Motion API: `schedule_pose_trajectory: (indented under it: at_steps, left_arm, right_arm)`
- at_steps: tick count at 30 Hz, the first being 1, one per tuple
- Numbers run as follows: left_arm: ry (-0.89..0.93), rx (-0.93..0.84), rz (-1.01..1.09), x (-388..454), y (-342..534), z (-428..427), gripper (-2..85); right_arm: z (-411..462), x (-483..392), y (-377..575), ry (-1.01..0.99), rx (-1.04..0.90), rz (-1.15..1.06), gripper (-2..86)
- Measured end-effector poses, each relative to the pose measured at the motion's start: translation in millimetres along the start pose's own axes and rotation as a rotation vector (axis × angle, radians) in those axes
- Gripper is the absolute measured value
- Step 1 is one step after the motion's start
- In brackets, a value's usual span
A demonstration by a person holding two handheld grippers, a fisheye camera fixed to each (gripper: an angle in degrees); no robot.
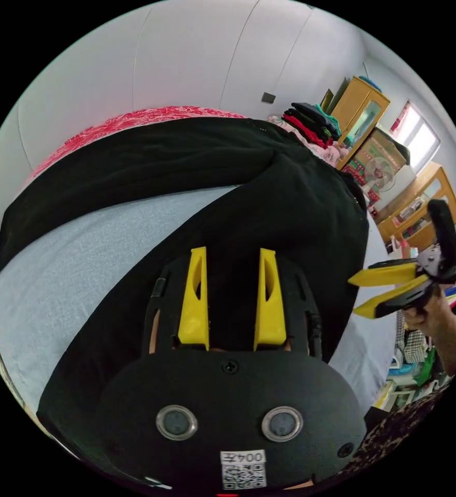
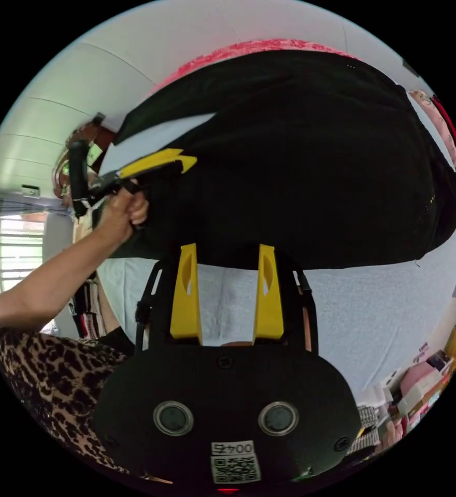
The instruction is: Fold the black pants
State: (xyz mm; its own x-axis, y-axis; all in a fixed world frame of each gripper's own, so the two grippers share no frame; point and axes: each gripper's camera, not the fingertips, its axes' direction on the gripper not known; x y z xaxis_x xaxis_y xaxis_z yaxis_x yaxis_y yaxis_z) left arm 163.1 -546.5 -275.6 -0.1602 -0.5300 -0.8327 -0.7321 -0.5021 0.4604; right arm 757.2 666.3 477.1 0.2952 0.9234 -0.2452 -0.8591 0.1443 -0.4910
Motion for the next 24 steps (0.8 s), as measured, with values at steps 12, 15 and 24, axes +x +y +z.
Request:
schedule_pose_trajectory:
  at_steps: [12,15,24]
  left_arm:
    - [0.067,-0.016,-0.036,-121.9,121.6,-153.2,16.6]
    - [-0.012,-0.048,-0.182,-169.3,191.2,-185.9,15.8]
    - [0.016,-0.072,-0.472,-237.9,307.5,-206.1,14.7]
  right_arm:
    - [89.6,-31.6,-36.4,0.281,-0.247,0.037,14.7]
    - [105.0,-32.2,-35.6,0.282,-0.251,0.029,14.6]
    - [145.4,-28.3,-31.7,0.270,-0.235,0.070,13.3]
